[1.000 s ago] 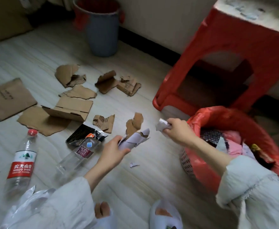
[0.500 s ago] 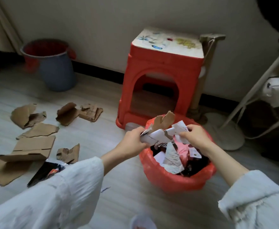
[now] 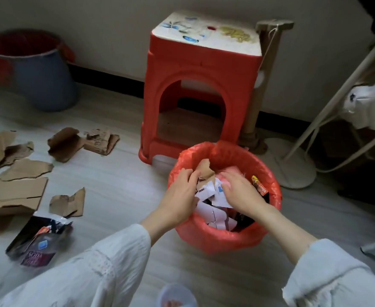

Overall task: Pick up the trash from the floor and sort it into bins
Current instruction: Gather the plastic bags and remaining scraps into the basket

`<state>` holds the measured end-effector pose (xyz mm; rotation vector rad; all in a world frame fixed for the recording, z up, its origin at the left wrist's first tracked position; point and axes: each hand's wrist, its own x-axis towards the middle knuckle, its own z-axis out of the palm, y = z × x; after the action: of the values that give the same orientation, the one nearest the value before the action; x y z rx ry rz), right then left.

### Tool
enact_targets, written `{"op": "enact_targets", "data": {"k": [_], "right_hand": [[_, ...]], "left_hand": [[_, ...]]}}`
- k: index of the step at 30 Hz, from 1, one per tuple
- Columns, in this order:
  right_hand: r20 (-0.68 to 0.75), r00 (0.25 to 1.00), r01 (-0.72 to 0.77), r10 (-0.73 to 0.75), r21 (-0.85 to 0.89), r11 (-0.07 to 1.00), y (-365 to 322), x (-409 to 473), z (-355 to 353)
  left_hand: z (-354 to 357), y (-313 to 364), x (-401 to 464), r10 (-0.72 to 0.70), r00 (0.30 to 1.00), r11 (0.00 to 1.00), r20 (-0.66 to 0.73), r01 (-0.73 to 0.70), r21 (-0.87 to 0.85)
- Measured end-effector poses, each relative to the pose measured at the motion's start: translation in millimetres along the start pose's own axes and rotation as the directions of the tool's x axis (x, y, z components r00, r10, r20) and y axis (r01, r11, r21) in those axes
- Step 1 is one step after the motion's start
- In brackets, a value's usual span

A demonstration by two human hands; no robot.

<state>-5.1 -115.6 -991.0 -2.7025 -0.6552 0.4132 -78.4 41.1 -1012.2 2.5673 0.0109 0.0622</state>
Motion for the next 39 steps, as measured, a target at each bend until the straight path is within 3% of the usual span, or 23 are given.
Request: {"op": "enact_targets", "data": {"k": [6, 11, 16, 22, 28, 31, 33, 35, 37, 39], "right_hand": [[0.142, 0.975, 0.198, -0.17, -0.219, 0.955, -5, -5, 19], [0.412, 0.901, 0.338, -0.139, -0.462, 0.82, 8, 6, 54], [0.47, 0.88, 0.331, -0.068, -0.504, 0.798, 25, 29, 78], [0.518, 0.855, 0.317, -0.039, -0.461, 0.829, 24, 36, 88], [0.389, 0.921, 0.089, -0.011, -0.185, 0.979, 1, 26, 61], [0.169, 0.986, 0.011, -0.008, -0.02, 1.0, -15, 17, 43], [-0.063, 0.993, 0.097, -0.099, -0.037, 0.995, -38, 7, 32], [-0.201, 0.954, 0.197, -0.222, -0.137, 0.971, -67, -3, 28], [-0.198, 0.913, 0.324, -0.356, -0.178, 0.929, -101, -14, 34], [-0.089, 0.855, 0.482, -0.511, -0.226, 0.846, -130, -23, 46]], "left_hand": [[12, -20, -16, 0.046, 0.994, 0.974, 0.1, -0.067, 0.217], [11, -33, -21, 0.077, 0.983, 0.961, 0.168, -0.118, 0.251], [13, -44, -18, 0.165, 0.969, 0.942, 0.182, -0.21, 0.262], [13, -48, -17, 0.159, 0.961, 0.942, 0.227, -0.216, 0.256], [-19, -42, -30, 0.03, 0.946, 0.95, 0.323, -0.127, 0.284], [-54, -41, -39, -0.073, 0.919, 0.956, 0.388, -0.046, 0.29], [-81, -43, -49, -0.143, 0.901, 0.969, 0.41, 0.043, 0.243], [-104, -52, -65, -0.198, 0.897, 0.973, 0.396, 0.133, 0.187], [-121, -71, -94, -0.263, 0.893, 0.963, 0.365, 0.22, 0.156], [-126, -94, -125, -0.33, 0.879, 0.944, 0.344, 0.307, 0.122]]}}
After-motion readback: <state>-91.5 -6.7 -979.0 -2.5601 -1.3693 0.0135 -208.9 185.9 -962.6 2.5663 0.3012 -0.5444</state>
